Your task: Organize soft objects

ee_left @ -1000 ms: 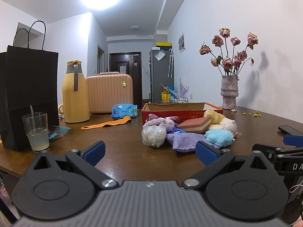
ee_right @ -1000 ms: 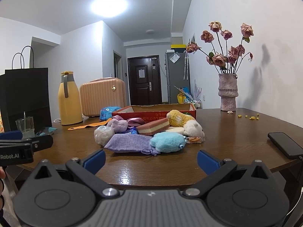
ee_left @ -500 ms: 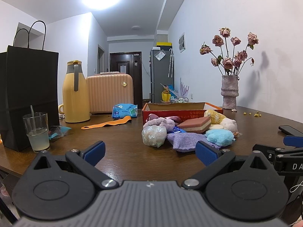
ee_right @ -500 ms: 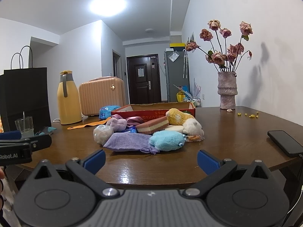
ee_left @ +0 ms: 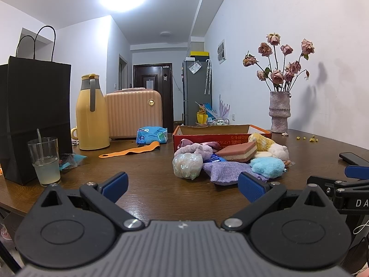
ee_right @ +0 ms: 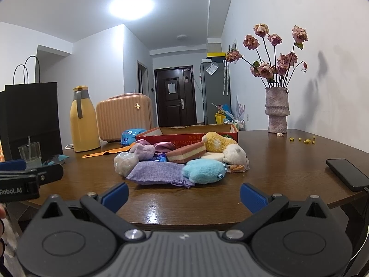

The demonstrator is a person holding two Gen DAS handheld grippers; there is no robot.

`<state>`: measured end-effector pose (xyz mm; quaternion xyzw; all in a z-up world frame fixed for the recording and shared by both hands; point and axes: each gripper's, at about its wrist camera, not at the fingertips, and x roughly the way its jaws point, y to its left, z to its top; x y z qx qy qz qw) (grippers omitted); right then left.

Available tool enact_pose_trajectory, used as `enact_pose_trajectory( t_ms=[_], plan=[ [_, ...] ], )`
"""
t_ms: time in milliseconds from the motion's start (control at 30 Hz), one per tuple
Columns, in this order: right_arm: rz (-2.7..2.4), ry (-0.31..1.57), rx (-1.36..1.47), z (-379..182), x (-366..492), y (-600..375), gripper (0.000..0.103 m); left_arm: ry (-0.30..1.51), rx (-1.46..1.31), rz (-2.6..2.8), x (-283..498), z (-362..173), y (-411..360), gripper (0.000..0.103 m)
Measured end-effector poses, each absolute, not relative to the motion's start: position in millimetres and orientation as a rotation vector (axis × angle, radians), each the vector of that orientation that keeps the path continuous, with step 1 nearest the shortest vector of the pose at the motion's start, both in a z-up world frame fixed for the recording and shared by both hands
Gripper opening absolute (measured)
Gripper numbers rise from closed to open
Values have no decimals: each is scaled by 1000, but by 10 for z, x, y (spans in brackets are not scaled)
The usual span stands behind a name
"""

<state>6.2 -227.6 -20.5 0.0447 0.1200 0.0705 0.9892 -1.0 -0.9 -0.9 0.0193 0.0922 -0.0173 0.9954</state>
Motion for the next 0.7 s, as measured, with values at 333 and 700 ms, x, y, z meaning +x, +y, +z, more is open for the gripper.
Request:
enact_pose_trajectory(
  t_ms=[333,700],
  plan=[
    [142,242,91,-207,59,-2272,103,185,39,-34,-6,-16,0,103],
    [137,244,96,-195,64,-2273,103,200,26,-35,30,-19,16,103]
  ],
)
